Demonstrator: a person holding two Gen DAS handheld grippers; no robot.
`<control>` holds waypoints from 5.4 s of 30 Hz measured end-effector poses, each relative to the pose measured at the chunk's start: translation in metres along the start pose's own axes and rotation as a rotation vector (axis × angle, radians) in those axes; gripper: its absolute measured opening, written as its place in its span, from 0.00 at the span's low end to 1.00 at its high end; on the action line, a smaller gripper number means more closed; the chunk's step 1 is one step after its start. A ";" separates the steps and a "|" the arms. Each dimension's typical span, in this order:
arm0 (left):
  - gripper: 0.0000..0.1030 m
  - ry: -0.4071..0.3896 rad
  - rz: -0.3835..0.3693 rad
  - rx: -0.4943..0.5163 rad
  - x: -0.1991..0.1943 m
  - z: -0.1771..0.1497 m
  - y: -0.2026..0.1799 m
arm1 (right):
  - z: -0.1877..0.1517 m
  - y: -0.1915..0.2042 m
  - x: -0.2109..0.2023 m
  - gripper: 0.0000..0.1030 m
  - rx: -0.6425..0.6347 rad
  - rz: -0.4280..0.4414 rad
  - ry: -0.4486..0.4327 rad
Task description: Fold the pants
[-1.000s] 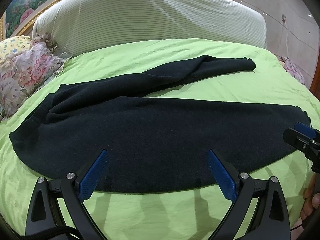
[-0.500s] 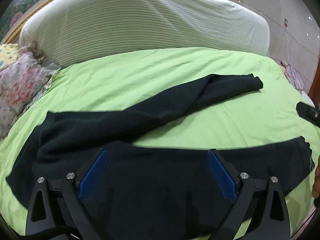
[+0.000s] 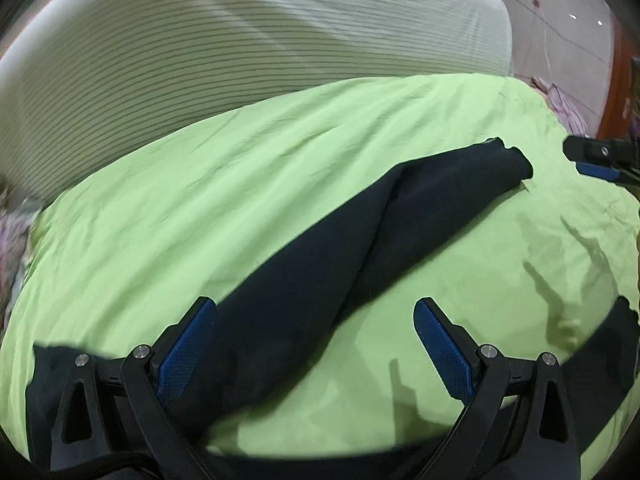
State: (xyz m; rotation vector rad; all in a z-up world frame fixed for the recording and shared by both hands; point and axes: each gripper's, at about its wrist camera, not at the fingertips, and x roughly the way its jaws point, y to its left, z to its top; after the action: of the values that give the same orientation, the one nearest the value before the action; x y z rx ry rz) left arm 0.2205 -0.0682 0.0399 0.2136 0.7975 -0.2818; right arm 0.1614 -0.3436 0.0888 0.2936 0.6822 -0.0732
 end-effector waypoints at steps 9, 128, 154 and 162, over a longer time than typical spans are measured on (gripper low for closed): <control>0.96 0.128 -0.076 -0.003 0.069 0.045 0.007 | 0.037 -0.037 0.068 0.79 0.087 -0.001 0.117; 0.42 0.359 0.181 -0.535 -0.012 -0.075 0.201 | -0.202 0.277 0.045 0.40 -0.591 0.401 0.251; 0.70 0.078 -0.069 -0.678 -0.125 -0.109 0.203 | -0.226 0.292 -0.023 0.06 -0.725 0.528 0.269; 0.22 0.290 0.217 -0.417 -0.071 -0.077 0.163 | -0.229 0.294 -0.029 0.06 -0.697 0.537 0.266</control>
State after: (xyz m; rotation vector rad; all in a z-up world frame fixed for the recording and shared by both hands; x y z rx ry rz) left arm 0.1749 0.1196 0.0532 -0.0554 1.0908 0.1263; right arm 0.0469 0.0035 0.0103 -0.1974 0.8282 0.7163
